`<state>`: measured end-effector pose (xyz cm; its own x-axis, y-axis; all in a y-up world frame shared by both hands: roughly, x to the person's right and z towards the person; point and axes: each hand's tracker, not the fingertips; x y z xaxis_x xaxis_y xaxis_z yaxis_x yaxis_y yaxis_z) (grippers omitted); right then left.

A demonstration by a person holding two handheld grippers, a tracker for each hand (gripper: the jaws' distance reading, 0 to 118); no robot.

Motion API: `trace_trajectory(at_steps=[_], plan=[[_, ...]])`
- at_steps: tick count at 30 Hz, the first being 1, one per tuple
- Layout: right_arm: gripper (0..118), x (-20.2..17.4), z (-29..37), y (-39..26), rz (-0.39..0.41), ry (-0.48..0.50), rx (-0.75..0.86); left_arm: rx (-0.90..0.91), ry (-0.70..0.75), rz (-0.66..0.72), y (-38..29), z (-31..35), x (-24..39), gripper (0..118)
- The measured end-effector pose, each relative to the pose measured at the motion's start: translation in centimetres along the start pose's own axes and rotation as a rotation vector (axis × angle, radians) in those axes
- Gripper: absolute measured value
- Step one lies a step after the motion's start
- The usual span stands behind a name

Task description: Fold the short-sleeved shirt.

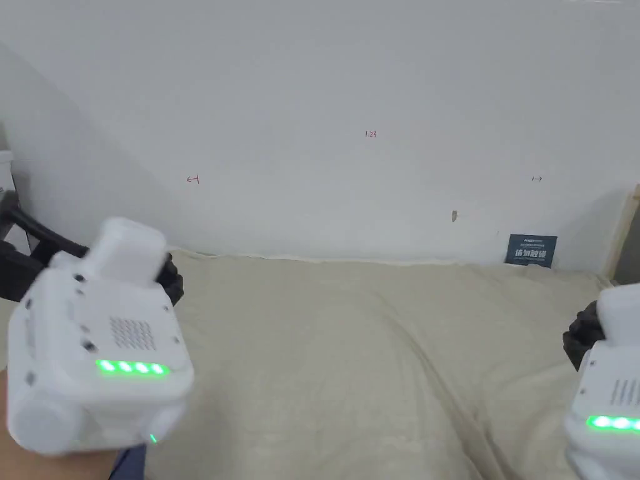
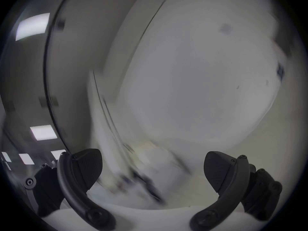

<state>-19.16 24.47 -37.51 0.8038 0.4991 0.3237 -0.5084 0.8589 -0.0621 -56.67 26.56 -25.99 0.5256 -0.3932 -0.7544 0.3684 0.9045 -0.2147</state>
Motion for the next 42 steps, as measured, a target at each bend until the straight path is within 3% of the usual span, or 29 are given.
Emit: trace_trajectory(at_steps=[1, 2, 4, 5, 6, 7, 9, 10, 12, 13, 14, 16, 17, 19, 21, 23, 24, 25, 26, 27, 28, 29, 30, 31, 33, 35, 37, 39, 42], plan=[[118, 1.1, -1.7, 0.6, -0.116, 0.198, -0.157, -0.211, -0.264, 0.240, 0.4, -1.4, -1.3, 118], [118, 1.9, -3.2, 1.2, -0.227, 0.514, -0.277, -0.385, -0.478, 0.428, 0.6, -2.8, -2.7, 118], [113, 3.0, -5.6, 0.7, -0.460, 1.295, -0.337, -0.717, -1.207, 0.807, -0.5, -5.6, -3.9, 118], [110, 3.4, -5.5, 0.7, -0.565, 1.599, -0.370, -0.836, -1.470, 0.945, -1.4, -6.4, -3.7, 118], [109, 3.5, -5.2, 0.2, -0.717, 1.857, -0.366, -0.840, -1.679, 1.099, -2.3, -5.8, -3.4, 118], [109, 4.1, -4.3, -0.3, -0.917, 2.012, -0.218, -0.689, -1.804, 1.223, -3.5, -6.8, -3.6, 118], [118, 5.3, -2.1, -1.1, -1.264, 2.145, 0.107, -0.329, -1.897, 1.410, -3.9, -5.3, -4.8, 118], [118, 5.9, -1.0, -1.8, -1.426, 2.106, 0.265, -0.139, -1.816, 1.513, -4.1, -4.6, -5.7, 118], [118, 6.9, 1.2, -2.2, -1.886, 1.801, 0.431, 0.005, -1.448, 1.781, -3.3, 0.4, -5.9, 118], [118, 7.6, 2.3, -2.4, -2.051, 1.594, 0.430, 0.026, -1.318, 1.892, -3.2, 1.1, -6.0, 118], [118, 9.0, 3.4, -2.7, -2.102, 1.352, 0.418, 0.053, -1.178, 1.936, -3.0, 2.0, -6.3, 118], [118, 12.0, 5.9, -2.5, -1.897, 0.689, 0.365, 0.069, -0.575, 1.684, -1.4, 3.5, -8.1, 118], [118, 13.1, 6.2, -1.3, -1.693, 0.459, 0.308, 0.069, -0.410, 1.491, 0.0, 3.9, -8.3, 118], [118, 13.7, 5.2, 1.8, -1.013, 0.154, 0.263, 0.138, -0.305, 0.793, 2.4, 1.9, -8.2, 118], [118, 12.0, 3.3, 2.7, -0.294, 0.090, 0.183, 0.176, -0.146, 0.093, 3.0, 1.7, -5.3, 118], [118, 9.5, 1.4, 0.7, 0.163, 0.183, 0.108, 0.168, -0.236, -0.321, 0.9, 1.7, -3.0, 118], [118, 8.0, 0.4, -0.6, 0.262, 0.238, -0.016, 0.097, -0.308, -0.377, -0.4, 1.2, -2.2, 118], [118, 5.2, -0.2, 0.7, 0.223, 0.404, -0.151, -0.018, -0.448, -0.308, -1.6, 0.9, -2.0, 118], [118, 4.7, -0.5, -0.2, 0.051, 0.635, -0.208, -0.148, -0.682, -0.163, -2.6, 0.7, -2.1, 118], [118, 4.7, -0.7, -1.9, -0.194, 0.858, -0.235, -0.339, -0.907, 0.076, -3.2, 0.5, -2.9, 118], [118, 5.1, -1.4, -3.6, -0.510, 1.055, -0.291, -0.617, -1.069, 0.389, -4.2, -0.5, -3.0, 118], [118, 5.1, -1.5, -5.3, -0.809, 1.143, -0.320, -0.796, -1.144, 0.651, -5.6, -1.4, -2.7, 118], [118, 4.8, -0.5, -6.4, -1.034, 1.138, -0.259, -0.840, -1.176, 0.823, -6.8, -1.3, -2.4, 118], [118, 4.4, 0.8, -7.6, -1.138, 1.043, -0.058, -0.813, -1.157, 0.867, -6.0, -0.3, -1.8, 118], [118, 3.5, 2.1, -9.6, -1.145, 0.784, 0.133, -0.619, -1.039, 0.767, -5.6, 1.4, -1.2, 118], [118, 3.0, 3.7, -9.4, -1.042, 0.584, 0.213, -0.253, -0.764, 0.662, -4.5, 5.1, -1.2, 118], [118, 2.0, 6.0, -7.2, -0.874, 0.564, 0.272, 0.115, -0.525, 0.652, -4.2, 9.1, -1.2, 118], [118, 1.5, 6.5, -6.3, -0.695, 0.564, 0.285, 0.419, -0.498, 0.646, -4.8, 10.4, -1.2, 118], [118, 1.0, 8.9, -3.1, -0.520, 0.444, 0.305, 0.419, -0.469, 0.435, -2.6, 10.3, -1.0, 118]])
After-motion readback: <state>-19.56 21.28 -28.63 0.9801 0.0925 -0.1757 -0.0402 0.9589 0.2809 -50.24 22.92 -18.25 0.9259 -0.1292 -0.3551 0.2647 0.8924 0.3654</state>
